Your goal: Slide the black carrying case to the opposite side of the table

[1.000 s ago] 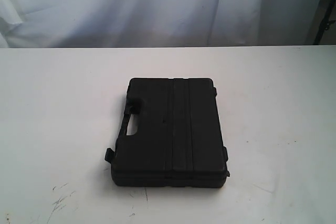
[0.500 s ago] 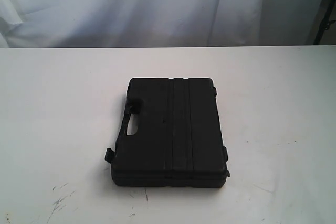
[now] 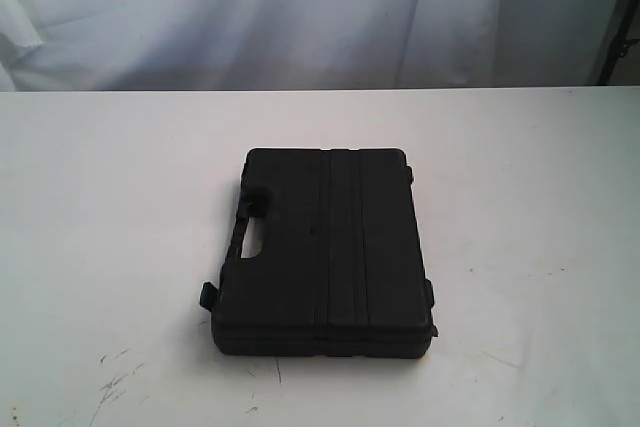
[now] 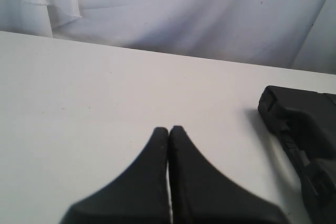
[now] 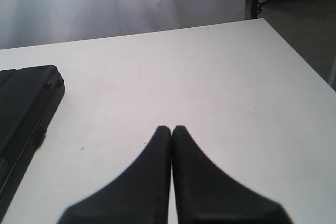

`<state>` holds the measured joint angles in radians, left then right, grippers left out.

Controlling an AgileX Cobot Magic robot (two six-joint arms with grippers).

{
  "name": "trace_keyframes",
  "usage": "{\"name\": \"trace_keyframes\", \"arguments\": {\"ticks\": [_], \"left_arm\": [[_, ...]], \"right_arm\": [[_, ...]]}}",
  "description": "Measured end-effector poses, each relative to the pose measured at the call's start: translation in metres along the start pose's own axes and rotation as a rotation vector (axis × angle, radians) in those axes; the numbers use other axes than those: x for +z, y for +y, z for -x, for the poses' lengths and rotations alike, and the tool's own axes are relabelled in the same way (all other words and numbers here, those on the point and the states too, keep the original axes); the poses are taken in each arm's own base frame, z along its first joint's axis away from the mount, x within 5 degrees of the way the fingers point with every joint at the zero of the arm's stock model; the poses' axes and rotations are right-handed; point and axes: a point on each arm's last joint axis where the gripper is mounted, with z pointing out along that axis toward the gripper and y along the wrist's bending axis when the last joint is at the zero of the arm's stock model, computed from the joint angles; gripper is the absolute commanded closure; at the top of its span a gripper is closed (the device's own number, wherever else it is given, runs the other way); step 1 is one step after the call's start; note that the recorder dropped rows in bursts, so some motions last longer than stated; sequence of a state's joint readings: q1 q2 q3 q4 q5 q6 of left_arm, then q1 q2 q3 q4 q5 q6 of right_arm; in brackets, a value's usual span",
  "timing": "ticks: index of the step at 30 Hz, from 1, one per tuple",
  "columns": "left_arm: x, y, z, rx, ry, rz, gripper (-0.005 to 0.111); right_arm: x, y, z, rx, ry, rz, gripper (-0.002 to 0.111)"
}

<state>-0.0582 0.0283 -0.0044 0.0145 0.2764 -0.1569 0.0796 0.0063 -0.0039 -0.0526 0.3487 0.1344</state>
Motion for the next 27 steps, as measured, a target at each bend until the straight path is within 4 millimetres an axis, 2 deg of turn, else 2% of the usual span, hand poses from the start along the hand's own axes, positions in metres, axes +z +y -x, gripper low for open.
{"name": "trace_keyframes", "arguments": {"ticks": [12, 19, 23, 27], "left_arm": [[0.0, 0.001, 0.002, 0.044, -0.019, 0.009, 0.107], [-0.006, -0.005, 0.032, 0.046, -0.358, -0.052, 0.107], [-0.009, -0.007, 0.039, 0.046, -0.444, -0.068, 0.107], [-0.009, -0.007, 0.04, 0.046, -0.455, -0.069, 0.107]], "right_arm": [[0.0, 0.0, 0.0, 0.0, 0.0, 0.0, 0.108], [0.0, 0.0, 0.0, 0.0, 0.0, 0.0, 0.108], [0.0, 0.0, 0.0, 0.0, 0.0, 0.0, 0.108], [0.0, 0.0, 0.0, 0.0, 0.0, 0.0, 0.108]]}}
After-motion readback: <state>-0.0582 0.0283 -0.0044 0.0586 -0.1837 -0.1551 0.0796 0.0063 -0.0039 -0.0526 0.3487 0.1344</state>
